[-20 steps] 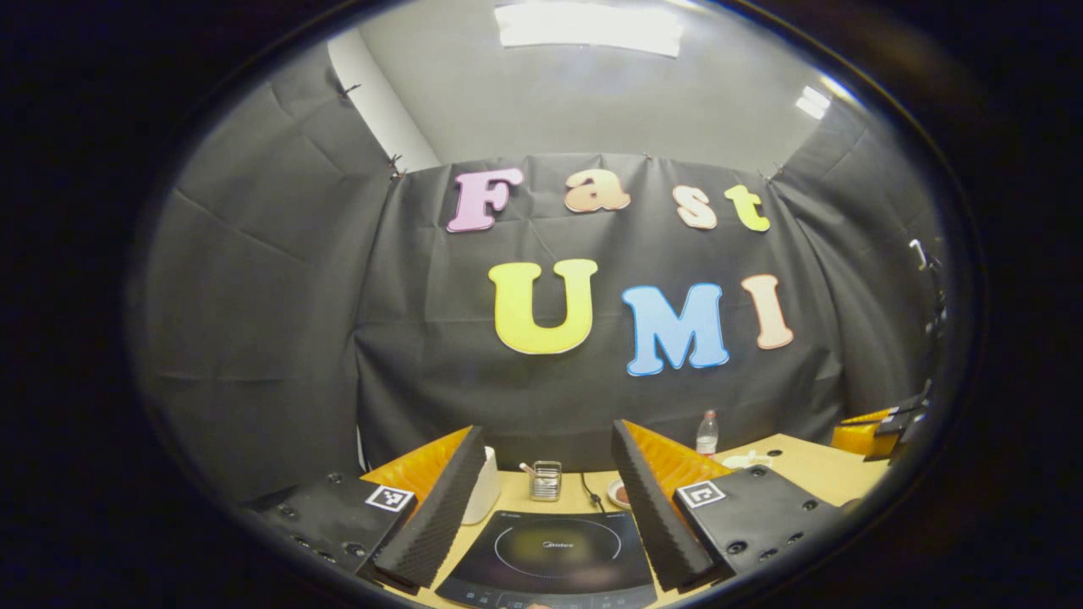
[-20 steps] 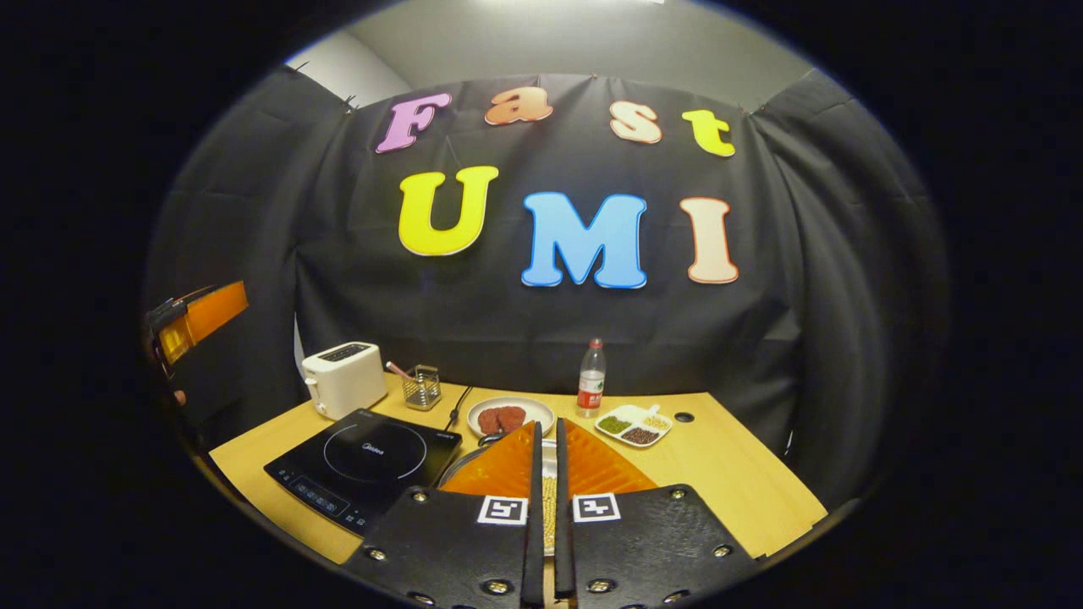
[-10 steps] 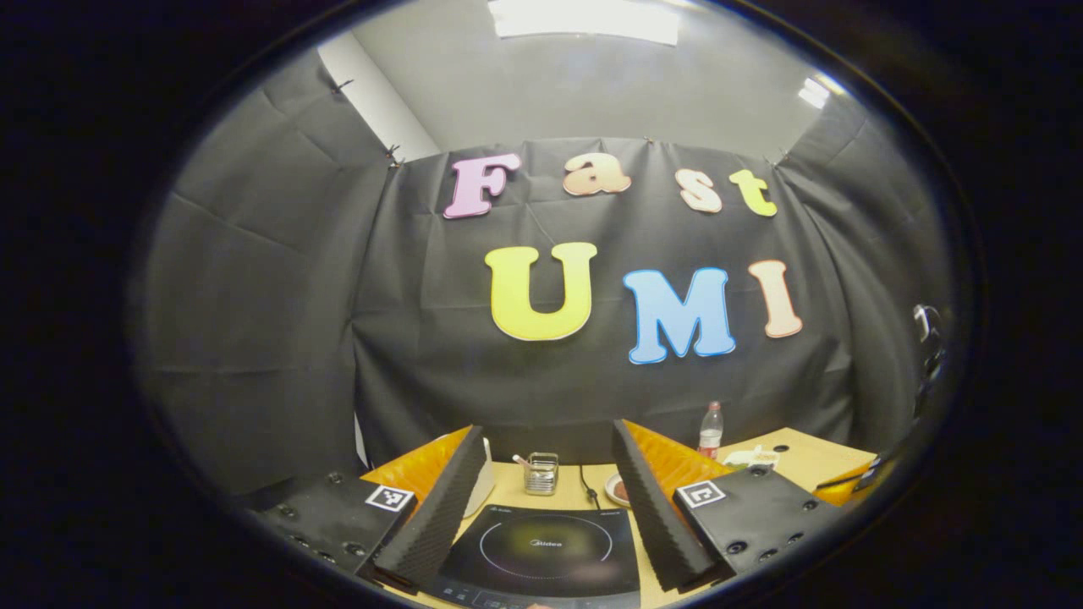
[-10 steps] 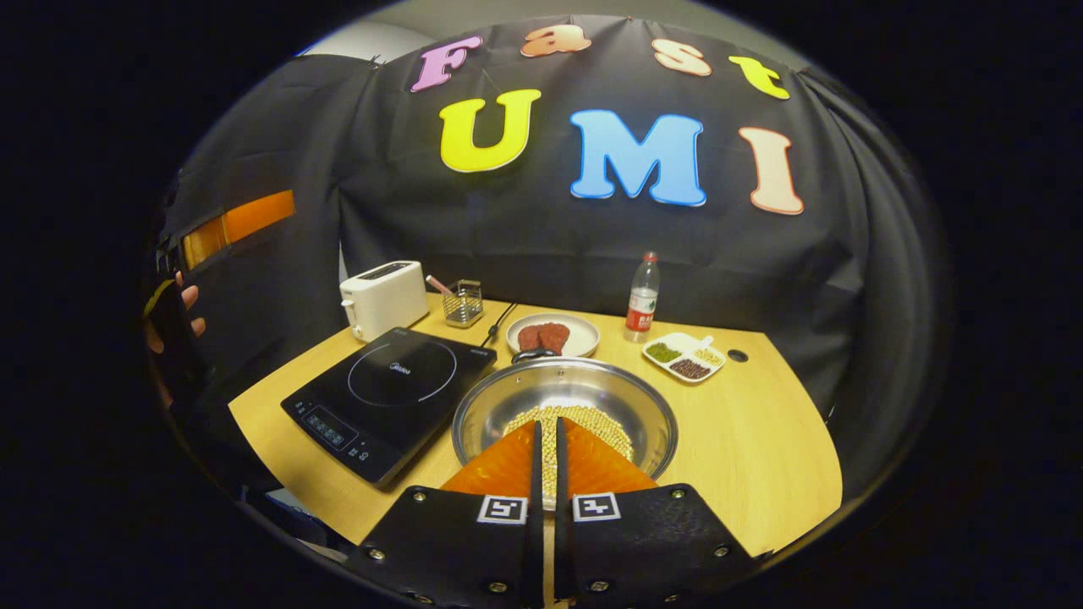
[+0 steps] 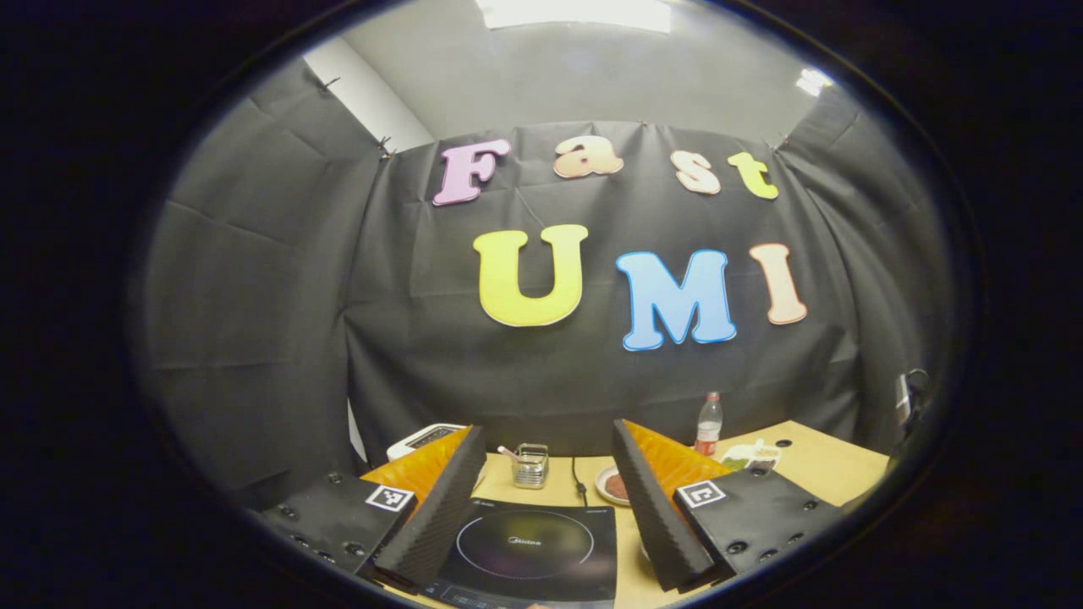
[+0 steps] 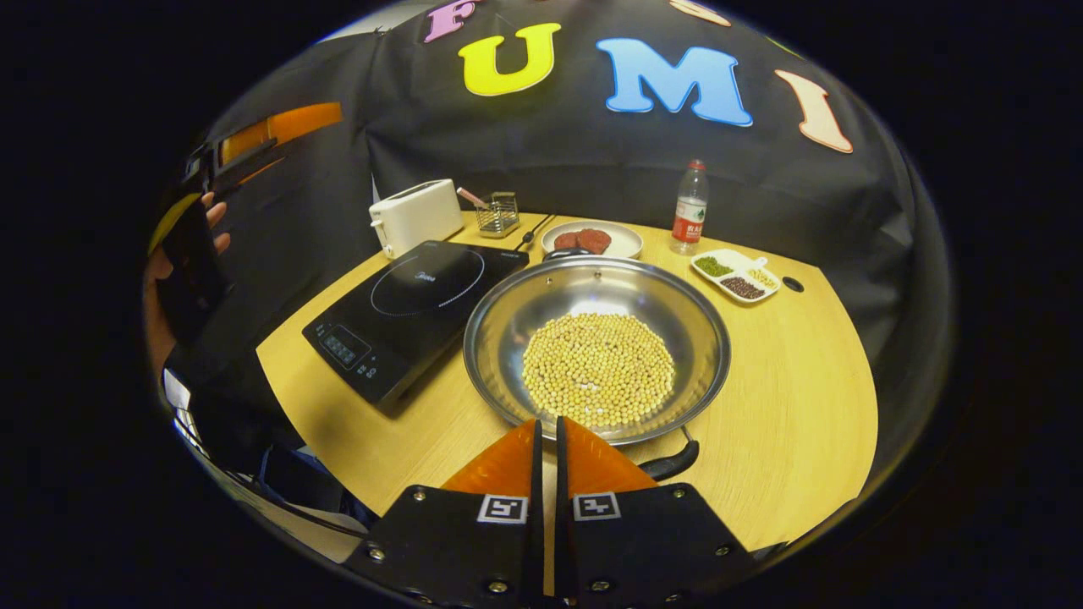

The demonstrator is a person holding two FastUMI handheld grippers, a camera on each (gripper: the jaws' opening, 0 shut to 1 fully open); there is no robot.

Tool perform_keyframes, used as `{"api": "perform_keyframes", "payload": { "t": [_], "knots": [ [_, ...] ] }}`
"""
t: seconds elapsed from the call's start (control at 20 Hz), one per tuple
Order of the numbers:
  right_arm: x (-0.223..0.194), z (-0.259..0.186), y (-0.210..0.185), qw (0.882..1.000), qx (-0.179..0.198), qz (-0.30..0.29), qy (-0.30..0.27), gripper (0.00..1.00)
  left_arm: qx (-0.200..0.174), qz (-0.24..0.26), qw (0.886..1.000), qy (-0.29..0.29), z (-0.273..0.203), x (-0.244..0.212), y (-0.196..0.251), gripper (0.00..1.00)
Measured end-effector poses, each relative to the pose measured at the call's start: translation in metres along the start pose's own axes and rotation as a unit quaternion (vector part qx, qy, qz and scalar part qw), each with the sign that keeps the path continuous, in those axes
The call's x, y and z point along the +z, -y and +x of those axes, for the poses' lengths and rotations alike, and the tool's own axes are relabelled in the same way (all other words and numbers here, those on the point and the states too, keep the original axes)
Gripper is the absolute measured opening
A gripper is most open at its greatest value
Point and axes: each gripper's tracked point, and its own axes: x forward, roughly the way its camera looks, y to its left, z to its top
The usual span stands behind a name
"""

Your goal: First push the handle of the pot to place it horizontally, then grasp the pot with both hands and set it on the induction cooktop.

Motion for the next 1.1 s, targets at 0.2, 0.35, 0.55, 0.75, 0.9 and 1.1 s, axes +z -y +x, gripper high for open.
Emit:
{"api": "perform_keyframes", "payload": {
  "t": [0.2,0.35,0.55,0.75,0.9,1.1],
  "knots": [
    [-0.030,0.008,-0.002,0.999,0.019,0.006,-0.047,0.06,-0.003,0.009,1.000,-0.004,0.006,0.000,0.012,1.00],
    [-0.039,0.014,0.007,0.998,0.017,0.008,-0.067,0.06,-0.001,0.012,1.000,-0.007,0.008,-0.003,0.017,1.00],
    [-0.043,0.018,0.017,0.997,0.017,0.024,-0.077,0.05,0.005,0.013,1.000,-0.011,0.009,-0.006,0.021,1.00],
    [-0.042,0.018,0.032,0.996,0.009,0.024,-0.082,0.04,0.008,0.014,1.000,-0.015,0.014,-0.011,0.026,1.00],
    [-0.042,0.016,0.048,0.996,-0.002,0.025,-0.086,0.04,0.009,0.015,1.000,-0.018,0.017,-0.012,0.033,1.00],
    [-0.041,0.014,0.073,0.996,-0.019,0.032,-0.087,0.04,0.009,0.016,1.000,-0.022,0.020,-0.015,0.042,0.98]
  ]
}}
